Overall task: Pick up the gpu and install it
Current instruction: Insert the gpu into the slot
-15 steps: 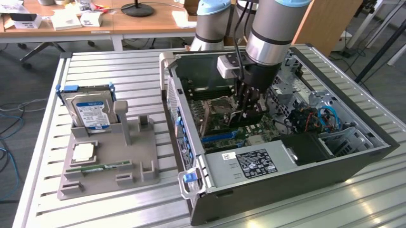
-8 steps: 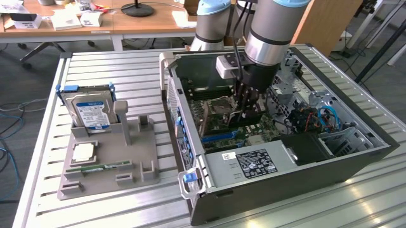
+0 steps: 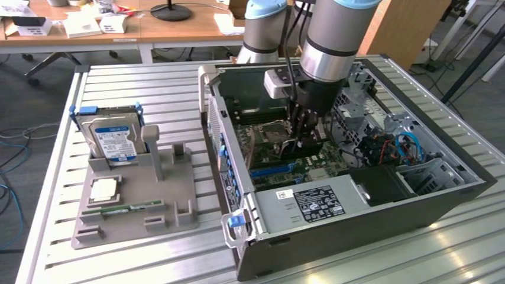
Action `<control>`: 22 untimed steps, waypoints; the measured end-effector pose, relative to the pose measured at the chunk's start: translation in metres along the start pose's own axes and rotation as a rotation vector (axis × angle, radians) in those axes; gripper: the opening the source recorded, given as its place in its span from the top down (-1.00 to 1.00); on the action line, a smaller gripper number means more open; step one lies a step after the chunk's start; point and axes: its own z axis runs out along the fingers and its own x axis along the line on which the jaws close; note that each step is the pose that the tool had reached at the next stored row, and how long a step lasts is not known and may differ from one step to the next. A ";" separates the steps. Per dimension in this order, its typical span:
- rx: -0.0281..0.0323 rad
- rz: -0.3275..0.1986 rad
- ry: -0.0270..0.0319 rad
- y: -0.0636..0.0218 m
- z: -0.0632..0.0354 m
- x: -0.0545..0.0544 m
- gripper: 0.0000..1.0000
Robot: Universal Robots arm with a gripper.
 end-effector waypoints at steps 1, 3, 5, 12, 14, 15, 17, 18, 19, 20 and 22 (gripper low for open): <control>0.0001 0.000 0.0001 0.0001 0.0005 0.000 0.48; 0.0001 0.000 0.0004 0.0001 0.0019 0.000 0.48; 0.0001 0.000 0.0005 0.0002 0.0036 0.000 0.48; 0.0000 0.000 0.0015 0.0004 0.0057 0.000 0.48; 0.0003 0.000 0.0010 0.0023 0.0060 0.000 0.48; 0.0003 0.000 0.0011 0.0037 0.0060 0.000 0.48; 0.0003 0.000 0.0013 0.0068 0.0060 0.000 0.48; 0.0003 0.000 0.0013 0.0082 0.0060 0.000 0.48; 0.0003 0.000 0.0013 0.0095 0.0061 0.000 0.48; 0.0003 0.000 0.0014 0.0103 0.0060 0.000 0.48; 0.0002 0.000 0.0014 0.0106 0.0060 0.000 0.48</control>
